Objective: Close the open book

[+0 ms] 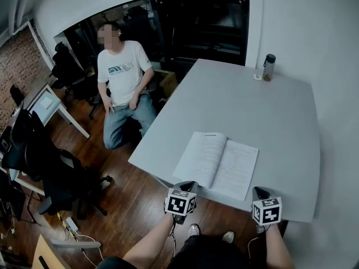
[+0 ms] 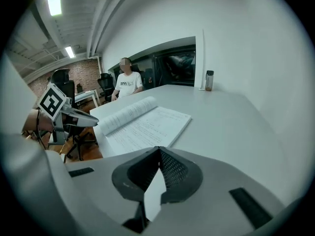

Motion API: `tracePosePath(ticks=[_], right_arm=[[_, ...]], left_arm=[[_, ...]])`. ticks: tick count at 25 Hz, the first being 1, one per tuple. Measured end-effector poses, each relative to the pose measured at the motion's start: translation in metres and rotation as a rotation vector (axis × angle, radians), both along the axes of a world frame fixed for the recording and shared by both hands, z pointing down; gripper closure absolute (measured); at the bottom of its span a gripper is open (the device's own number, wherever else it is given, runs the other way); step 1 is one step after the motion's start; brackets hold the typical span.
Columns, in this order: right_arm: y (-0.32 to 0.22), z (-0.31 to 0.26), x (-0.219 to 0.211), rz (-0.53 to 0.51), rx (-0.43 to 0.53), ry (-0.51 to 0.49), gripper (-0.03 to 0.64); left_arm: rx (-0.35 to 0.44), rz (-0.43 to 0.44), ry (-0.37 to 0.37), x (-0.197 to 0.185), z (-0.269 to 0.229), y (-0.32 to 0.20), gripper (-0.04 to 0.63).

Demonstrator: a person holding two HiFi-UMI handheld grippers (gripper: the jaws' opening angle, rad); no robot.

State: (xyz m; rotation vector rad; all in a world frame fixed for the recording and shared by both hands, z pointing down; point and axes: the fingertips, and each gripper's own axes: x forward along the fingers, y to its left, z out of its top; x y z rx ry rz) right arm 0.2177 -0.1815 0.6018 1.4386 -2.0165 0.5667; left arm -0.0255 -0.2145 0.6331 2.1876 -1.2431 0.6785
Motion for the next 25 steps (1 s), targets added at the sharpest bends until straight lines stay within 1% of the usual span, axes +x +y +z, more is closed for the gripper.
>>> tracePosePath(ticks=[4, 7, 9, 12, 16, 20, 25], right_arm=[[-0.001, -0.013, 0.018, -0.028, 0.025, -0.025, 0.612], [-0.004, -0.019, 0.016, -0.070, 0.036, -0.064, 0.612], [-0.008, -0.020, 0.003, -0.115, 0.041, -0.090, 0.612], [-0.015, -0.017, -0.021, -0.183, 0.045, -0.102, 0.612], [-0.016, -0.016, -0.054, -0.234, 0.053, -0.092, 0.612], [-0.023, -0.016, -0.081, -0.225, 0.048, -0.070, 0.612], [-0.029, -0.014, -0.113, -0.177, 0.034, -0.045, 0.612]], left_arm=[[0.006, -0.045, -0.020, 0.014, -0.005, 0.007, 0.591], [0.020, -0.075, -0.038, 0.019, -0.013, 0.011, 0.591], [0.029, -0.092, -0.050, 0.018, -0.018, 0.011, 0.591], [0.055, -0.113, -0.053, 0.013, -0.023, 0.007, 0.591], [0.069, -0.128, -0.045, -0.008, -0.019, -0.003, 0.591], [0.053, -0.106, -0.033, -0.026, -0.012, -0.018, 0.591], [0.000, -0.048, -0.035, -0.045, 0.005, -0.041, 0.591]])
